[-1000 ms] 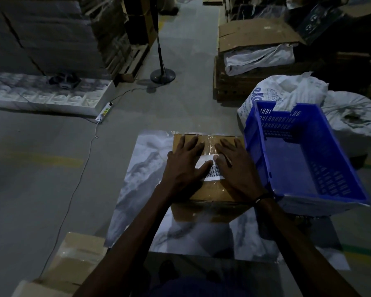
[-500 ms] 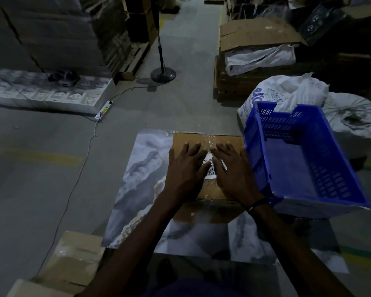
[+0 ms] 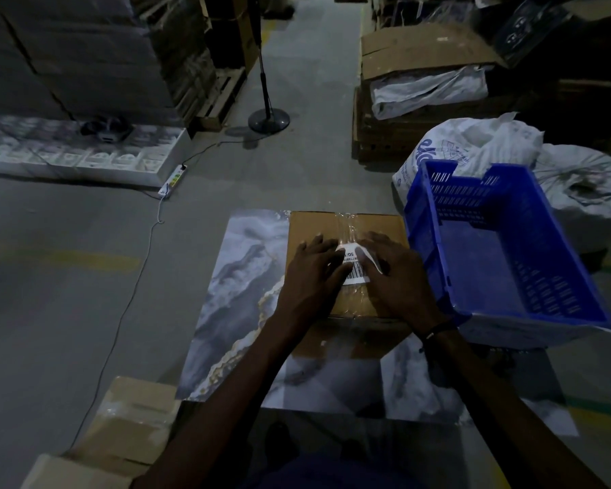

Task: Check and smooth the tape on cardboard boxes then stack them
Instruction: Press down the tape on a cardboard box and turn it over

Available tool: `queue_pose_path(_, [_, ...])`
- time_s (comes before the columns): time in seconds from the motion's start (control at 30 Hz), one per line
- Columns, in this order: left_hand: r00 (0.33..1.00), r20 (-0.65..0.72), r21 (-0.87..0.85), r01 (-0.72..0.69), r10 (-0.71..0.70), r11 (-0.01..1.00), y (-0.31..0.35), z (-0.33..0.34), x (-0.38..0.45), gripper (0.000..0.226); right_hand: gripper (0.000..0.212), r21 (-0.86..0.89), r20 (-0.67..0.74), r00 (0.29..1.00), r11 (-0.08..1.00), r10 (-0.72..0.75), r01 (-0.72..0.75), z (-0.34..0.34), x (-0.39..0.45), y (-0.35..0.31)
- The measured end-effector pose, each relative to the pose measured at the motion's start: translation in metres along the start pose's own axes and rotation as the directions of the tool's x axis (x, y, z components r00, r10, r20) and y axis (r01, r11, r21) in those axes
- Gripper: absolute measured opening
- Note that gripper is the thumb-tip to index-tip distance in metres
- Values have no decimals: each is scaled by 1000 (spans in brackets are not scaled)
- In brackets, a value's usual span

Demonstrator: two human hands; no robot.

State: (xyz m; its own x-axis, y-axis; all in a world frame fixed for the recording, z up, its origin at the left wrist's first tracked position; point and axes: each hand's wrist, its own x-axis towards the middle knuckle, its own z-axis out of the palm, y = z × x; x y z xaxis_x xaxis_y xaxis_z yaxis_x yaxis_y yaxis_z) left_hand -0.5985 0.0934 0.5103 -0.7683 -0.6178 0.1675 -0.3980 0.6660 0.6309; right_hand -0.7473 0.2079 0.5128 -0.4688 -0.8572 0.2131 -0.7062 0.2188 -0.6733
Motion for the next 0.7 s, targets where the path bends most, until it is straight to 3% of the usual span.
queue_pose_path(0.17, [998,-57,-20,-21,20,1000,-8,1,-6,32,26,23,-53,998,999,30,-29,10,-14,5])
queue_pose_path(0.3, [1000,-12,-19,-1,1,1000,-6,1,-5,40,26,45,-66,997,999,32,-29,14,-15,10])
queue_pose_path(0.53, [1000,-12,-23,11,-11,1000,0,3,-10,39,42,-49,51,998,998,42,-39,9,-20,12])
queue_pose_path(0.7, [996,47,149,-78,72,986,4,-2,-22,46,44,-180,47,998,983,31,-22,10,-27,3])
